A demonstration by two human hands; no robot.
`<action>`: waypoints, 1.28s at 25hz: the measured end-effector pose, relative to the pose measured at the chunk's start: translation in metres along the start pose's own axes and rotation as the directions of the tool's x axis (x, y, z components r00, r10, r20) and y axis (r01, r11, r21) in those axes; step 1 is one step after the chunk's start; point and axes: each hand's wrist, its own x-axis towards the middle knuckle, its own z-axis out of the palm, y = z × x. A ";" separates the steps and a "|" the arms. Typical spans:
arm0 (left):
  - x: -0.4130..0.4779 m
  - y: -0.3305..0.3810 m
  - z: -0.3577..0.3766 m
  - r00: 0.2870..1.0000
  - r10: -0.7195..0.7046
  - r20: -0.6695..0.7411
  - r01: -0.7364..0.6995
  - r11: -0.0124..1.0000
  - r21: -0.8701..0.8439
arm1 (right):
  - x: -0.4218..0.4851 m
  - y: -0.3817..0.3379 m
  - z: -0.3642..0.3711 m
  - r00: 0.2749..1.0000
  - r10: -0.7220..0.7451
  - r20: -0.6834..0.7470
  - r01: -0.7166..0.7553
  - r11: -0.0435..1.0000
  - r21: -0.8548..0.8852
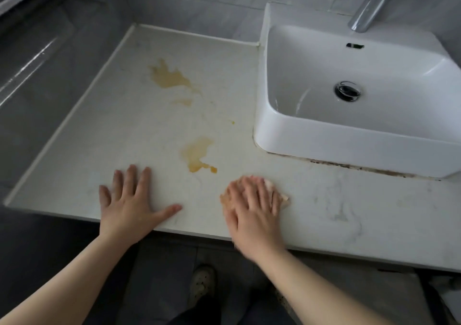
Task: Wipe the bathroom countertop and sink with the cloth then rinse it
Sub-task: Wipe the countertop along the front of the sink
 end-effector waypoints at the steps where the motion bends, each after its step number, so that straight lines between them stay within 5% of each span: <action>1: -0.002 -0.005 0.002 1.000 0.020 -0.009 -0.020 1.000 0.004 | -0.014 0.001 0.001 0.995 -0.092 0.032 0.092 0.996 -0.013; 3: -0.005 -0.009 0.006 0.999 0.050 -0.018 -0.050 0.999 0.009 | -0.002 0.013 0.004 0.989 -0.145 0.021 0.146 0.986 -0.077; 7: -0.006 -0.009 0.005 0.997 0.070 -0.040 -0.070 0.998 -0.001 | 0.051 0.009 0.002 0.977 0.213 -0.023 -0.214 0.976 -0.052; 11: -0.007 -0.012 0.006 0.996 0.081 -0.037 -0.081 0.997 0.020 | -0.019 -0.018 0.010 0.988 -0.140 -0.057 0.136 0.988 -0.072; 13: -0.006 -0.013 0.007 0.995 0.085 -0.053 -0.083 0.996 0.034 | -0.017 -0.008 0.010 0.979 -0.205 0.012 0.205 0.976 -0.068; 19: -0.003 -0.013 0.006 0.994 0.100 -0.043 -0.097 0.993 0.061 | 0.086 -0.005 0.014 0.977 0.209 -0.038 -0.210 0.977 -0.035; 21: -0.003 -0.014 0.003 0.994 0.104 -0.032 -0.102 0.994 0.044 | 0.056 -0.021 0.016 0.988 0.096 -0.123 -0.102 0.994 -0.049; 25: -0.002 -0.019 0.001 0.994 0.105 -0.031 -0.105 0.994 0.016 | -0.002 -0.023 0.016 0.963 -0.265 -0.039 0.262 0.962 -0.084; 32: -0.003 -0.021 0.002 0.994 0.091 -0.056 -0.092 0.996 -0.014 | 0.121 -0.057 0.027 0.999 0.001 -0.043 0.000 1.000 0.015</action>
